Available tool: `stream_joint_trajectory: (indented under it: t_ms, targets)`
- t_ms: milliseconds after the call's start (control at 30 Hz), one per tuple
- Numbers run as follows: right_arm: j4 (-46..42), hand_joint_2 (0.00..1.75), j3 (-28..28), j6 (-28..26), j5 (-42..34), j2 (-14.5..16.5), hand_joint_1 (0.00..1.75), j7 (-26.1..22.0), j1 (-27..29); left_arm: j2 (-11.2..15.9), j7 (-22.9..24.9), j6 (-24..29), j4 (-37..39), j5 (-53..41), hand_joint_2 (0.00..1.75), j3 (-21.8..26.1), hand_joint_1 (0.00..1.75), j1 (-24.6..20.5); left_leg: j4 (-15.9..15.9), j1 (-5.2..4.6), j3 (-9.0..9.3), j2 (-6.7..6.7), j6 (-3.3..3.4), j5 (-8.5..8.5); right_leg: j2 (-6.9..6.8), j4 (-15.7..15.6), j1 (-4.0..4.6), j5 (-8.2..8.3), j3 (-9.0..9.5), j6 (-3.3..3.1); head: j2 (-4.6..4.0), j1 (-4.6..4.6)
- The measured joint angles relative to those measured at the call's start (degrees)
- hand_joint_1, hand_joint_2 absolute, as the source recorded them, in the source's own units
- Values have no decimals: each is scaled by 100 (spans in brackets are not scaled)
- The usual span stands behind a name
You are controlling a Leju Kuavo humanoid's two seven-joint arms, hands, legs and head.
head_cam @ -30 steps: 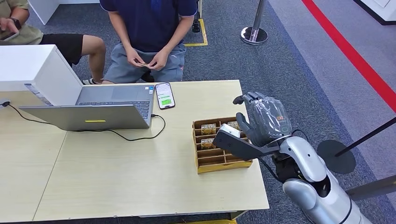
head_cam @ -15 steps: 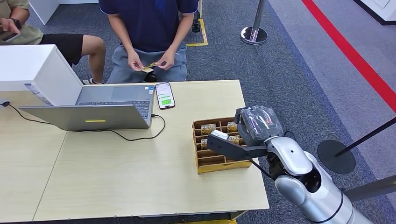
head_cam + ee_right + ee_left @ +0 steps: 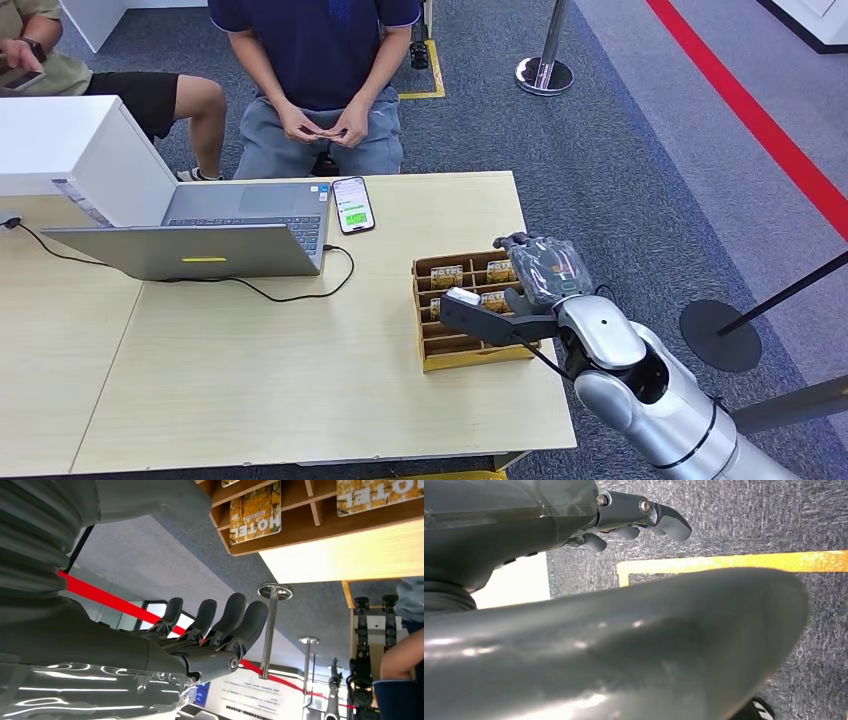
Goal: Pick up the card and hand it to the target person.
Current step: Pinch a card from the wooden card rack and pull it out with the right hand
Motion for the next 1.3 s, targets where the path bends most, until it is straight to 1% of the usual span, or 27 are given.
stream_joint_trajectory:
  t_ms: [67, 200, 533, 1000, 1300]
  targets:
    - [46, 175, 31, 2, -30, 0, 62, -18, -9, 0, -3, 0, 0, 2, 0, 0, 0, 0, 0, 0, 0, 0, 0, 0, 0, 0, 0, 0, 0, 0, 0, 0]
    - [146, 175, 99, 36, -89, 2, 70, -46, -45, -1, -4, 0, 0, 17, 0, 0, 0, 0, 0, 0, 0, 0, 0, 0, 0, 0, 0, 0, 0, 0, 0, 0]
    - [341, 175, 164, 68, -191, 42, 65, -94, -72, -11, 51, 0, 0, 36, 0, 0, 0, 0, 0, 0, 0, 0, 0, 0, 0, 0, 0, 0, 0, 0, 0, 0]
    - [696, 175, 175, 56, -430, 81, 83, -223, -108, -17, -3, 0, 0, 36, 0, -1, 0, 0, 0, 0, 0, 0, 0, 0, 0, 0, 0, 0, 0, 0, 0, 0]
    - [936, 175, 175, -7, -550, 88, 82, -257, -126, -17, -5, -2, 18, 36, 0, -58, 0, 0, 0, 0, 0, 0, 0, 0, 0, 0, 0, 0, 0, 0, 0, 1]
